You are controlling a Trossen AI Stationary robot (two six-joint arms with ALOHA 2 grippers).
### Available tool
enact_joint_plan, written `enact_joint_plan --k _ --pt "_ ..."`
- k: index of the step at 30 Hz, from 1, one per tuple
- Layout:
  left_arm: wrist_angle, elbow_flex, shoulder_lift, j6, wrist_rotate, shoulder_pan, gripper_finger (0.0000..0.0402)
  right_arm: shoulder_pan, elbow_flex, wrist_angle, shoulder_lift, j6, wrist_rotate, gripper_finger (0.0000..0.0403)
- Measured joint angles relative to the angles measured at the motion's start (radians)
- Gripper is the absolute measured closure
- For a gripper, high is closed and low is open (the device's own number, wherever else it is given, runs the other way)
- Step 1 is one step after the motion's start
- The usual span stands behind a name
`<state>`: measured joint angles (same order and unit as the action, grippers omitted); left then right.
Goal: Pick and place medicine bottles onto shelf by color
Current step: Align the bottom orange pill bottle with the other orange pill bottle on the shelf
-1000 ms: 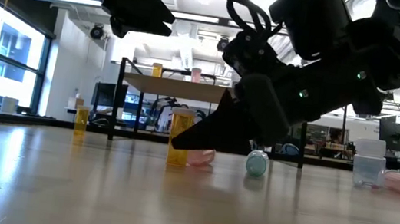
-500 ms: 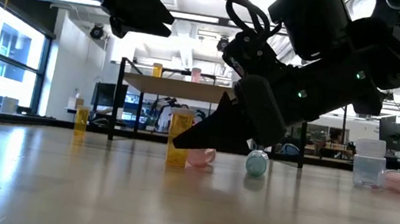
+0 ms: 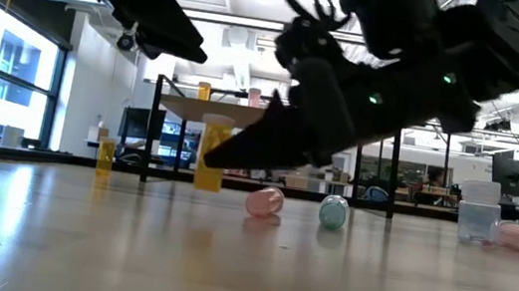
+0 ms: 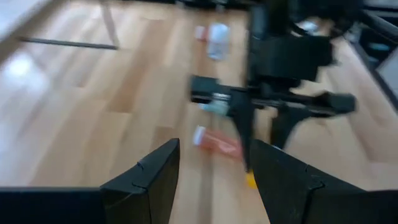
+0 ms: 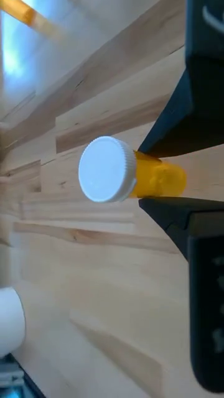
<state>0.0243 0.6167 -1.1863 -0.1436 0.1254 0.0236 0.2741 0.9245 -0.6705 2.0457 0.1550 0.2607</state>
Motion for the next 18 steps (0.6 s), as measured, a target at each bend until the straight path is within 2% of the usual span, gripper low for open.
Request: enact_joint_plan --k 8,18 --pt "-0.005 0.000 -0.063 0.107 -0.033 0.040 0.0218 -0.022 0.137 0.235 0.000 0.023 -0.027 0.0316" --pt "-0.005 0.000 -0.082 0.120 -0.062 0.085 0.0218 -0.021 0.179 0.285 -0.001 0.049 -0.026 0.0316"
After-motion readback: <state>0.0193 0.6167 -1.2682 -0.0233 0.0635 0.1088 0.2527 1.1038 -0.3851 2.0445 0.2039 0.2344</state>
